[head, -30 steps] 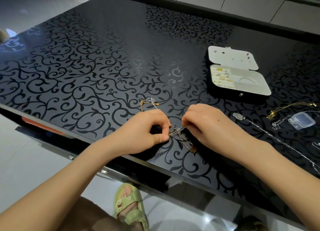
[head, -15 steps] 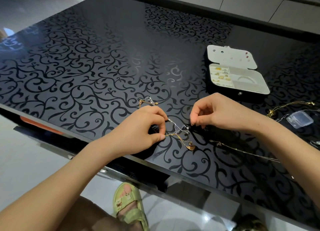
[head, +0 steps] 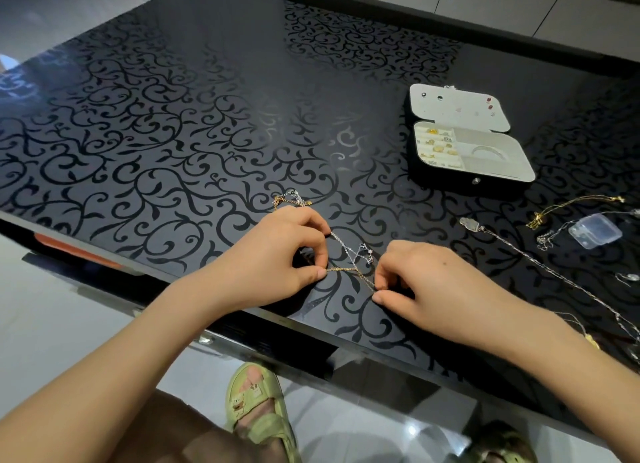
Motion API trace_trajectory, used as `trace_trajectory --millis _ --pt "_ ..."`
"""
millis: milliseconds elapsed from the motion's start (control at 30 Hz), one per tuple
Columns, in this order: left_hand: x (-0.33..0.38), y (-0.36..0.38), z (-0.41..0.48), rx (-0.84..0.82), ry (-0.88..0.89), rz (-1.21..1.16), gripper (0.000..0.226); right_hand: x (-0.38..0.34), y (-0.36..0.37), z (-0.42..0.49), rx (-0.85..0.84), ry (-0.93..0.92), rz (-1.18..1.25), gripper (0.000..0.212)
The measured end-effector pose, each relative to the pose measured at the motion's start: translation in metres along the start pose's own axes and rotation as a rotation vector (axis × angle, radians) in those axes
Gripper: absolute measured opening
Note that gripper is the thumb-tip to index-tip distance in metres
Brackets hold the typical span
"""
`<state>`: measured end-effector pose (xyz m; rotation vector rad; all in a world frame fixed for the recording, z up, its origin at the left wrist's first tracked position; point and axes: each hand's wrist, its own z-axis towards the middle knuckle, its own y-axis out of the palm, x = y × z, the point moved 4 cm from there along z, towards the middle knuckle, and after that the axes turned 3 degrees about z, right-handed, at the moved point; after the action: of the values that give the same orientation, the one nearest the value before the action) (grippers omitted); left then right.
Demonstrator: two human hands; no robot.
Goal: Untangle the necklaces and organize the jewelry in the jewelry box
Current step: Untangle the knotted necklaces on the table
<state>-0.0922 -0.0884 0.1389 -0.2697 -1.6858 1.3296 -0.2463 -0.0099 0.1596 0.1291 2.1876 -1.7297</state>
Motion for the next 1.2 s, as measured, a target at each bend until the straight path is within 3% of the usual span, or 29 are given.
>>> trace_trajectory --millis 567,867,1200 --pt "0.008 0.011 -0.001 0.131 0.106 0.029 0.004 0.003 -0.029 0.009 0.181 0.105 0.339 0.009" --pt "0.007 0.017 -0.003 0.191 0.175 0.034 0.009 0.013 -0.035 0.024 0.138 0.115 0.214 0.009" --pt "0.001 0.015 -0.013 0.094 0.191 0.058 0.018 0.005 -0.040 0.044 0.088 0.067 0.205 0.016"
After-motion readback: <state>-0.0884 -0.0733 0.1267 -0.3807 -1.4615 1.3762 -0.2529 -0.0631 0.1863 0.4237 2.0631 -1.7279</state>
